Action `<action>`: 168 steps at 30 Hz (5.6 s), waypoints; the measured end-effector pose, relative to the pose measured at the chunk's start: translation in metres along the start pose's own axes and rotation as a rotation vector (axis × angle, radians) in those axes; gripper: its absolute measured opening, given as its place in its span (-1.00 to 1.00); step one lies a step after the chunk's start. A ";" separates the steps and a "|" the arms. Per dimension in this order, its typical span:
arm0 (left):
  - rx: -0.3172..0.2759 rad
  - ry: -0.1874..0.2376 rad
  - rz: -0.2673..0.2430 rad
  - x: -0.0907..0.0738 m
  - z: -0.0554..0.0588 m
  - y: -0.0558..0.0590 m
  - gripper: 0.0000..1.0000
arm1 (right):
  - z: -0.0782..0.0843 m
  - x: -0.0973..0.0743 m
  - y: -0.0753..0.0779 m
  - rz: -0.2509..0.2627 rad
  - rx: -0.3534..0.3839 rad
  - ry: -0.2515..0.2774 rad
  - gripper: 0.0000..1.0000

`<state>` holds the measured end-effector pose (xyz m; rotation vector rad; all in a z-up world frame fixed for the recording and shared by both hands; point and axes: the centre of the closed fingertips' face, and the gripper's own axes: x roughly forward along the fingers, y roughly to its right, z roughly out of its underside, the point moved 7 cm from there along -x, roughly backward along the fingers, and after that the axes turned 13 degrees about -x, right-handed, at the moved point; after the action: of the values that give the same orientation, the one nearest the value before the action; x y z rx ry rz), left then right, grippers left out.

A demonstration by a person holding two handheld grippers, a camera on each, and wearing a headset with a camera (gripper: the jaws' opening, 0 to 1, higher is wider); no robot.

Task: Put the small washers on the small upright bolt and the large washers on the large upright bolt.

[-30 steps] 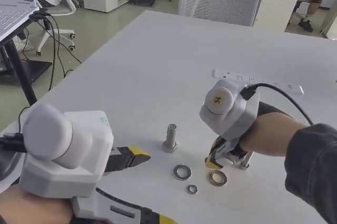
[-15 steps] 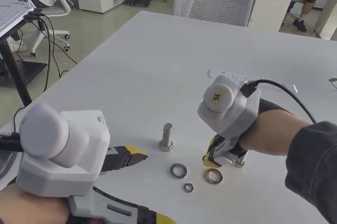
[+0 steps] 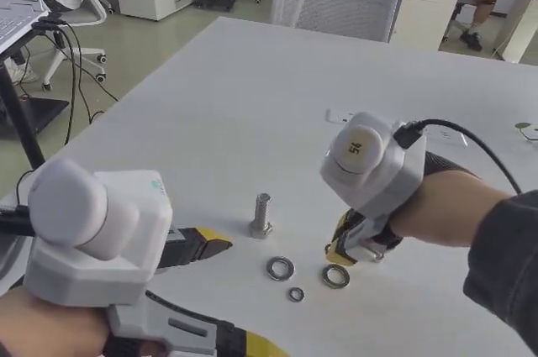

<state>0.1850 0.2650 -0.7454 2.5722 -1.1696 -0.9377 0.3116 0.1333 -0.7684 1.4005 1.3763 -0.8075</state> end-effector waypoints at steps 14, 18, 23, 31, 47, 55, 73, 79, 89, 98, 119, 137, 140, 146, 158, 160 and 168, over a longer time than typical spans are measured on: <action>0.004 0.000 0.005 0.000 -0.001 0.001 0.73 | 0.015 -0.014 -0.014 0.005 0.015 -0.016 -0.74; 0.005 0.000 0.005 0.000 -0.001 0.001 0.73 | 0.022 -0.016 -0.016 0.010 0.022 -0.023 -0.74; 0.006 -0.003 0.006 0.001 -0.002 0.001 0.73 | 0.031 -0.021 -0.018 0.011 0.036 -0.029 -0.74; 0.005 -0.005 0.006 0.001 -0.002 0.001 0.73 | 0.046 -0.028 -0.021 0.015 0.064 -0.043 -0.74; 0.005 -0.011 0.010 0.001 -0.001 0.002 0.72 | 0.067 -0.044 -0.009 0.048 0.109 -0.067 -0.74; 0.003 -0.013 0.011 0.001 -0.001 0.002 0.72 | 0.067 -0.050 0.000 0.068 0.107 -0.069 -0.74; -0.005 -0.011 0.007 0.001 0.001 0.000 0.72 | 0.051 -0.057 0.022 0.091 0.069 -0.065 -0.74; -0.007 -0.010 0.003 0.001 0.001 0.001 0.72 | 0.051 -0.054 0.028 0.086 0.060 -0.065 -0.74; -0.013 -0.010 0.001 0.000 0.002 0.000 0.73 | 0.050 -0.043 0.035 0.061 0.052 -0.073 -0.73; -0.019 -0.012 -0.003 0.000 0.003 -0.001 0.72 | 0.052 -0.035 0.035 0.041 0.046 -0.086 -0.73; -0.029 -0.023 -0.010 0.000 0.004 -0.004 0.72 | 0.053 -0.025 0.038 0.009 0.042 -0.095 -0.73; -0.031 -0.029 -0.013 0.001 0.005 -0.005 0.72 | 0.060 -0.002 0.037 -0.029 0.067 -0.092 -0.73; -0.032 -0.029 -0.015 0.001 0.005 -0.005 0.72 | 0.060 0.000 0.035 -0.034 0.067 -0.091 -0.73; -0.034 -0.029 -0.017 0.001 0.004 -0.006 0.72 | 0.064 0.007 0.032 -0.045 0.075 -0.091 -0.73; -0.038 -0.034 -0.021 0.001 0.005 -0.006 0.72 | 0.069 0.018 0.032 -0.056 0.083 -0.094 -0.73; -0.039 -0.034 -0.023 0.001 0.005 -0.007 0.72 | 0.069 0.018 0.032 -0.058 0.084 -0.093 -0.73; -0.041 -0.033 -0.024 0.001 0.005 -0.007 0.71 | 0.068 0.019 0.034 -0.061 0.093 -0.087 -0.72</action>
<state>0.1864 0.2695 -0.7524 2.5532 -1.1179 -1.0031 0.3586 0.0794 -0.8005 1.3837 1.3348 -0.9725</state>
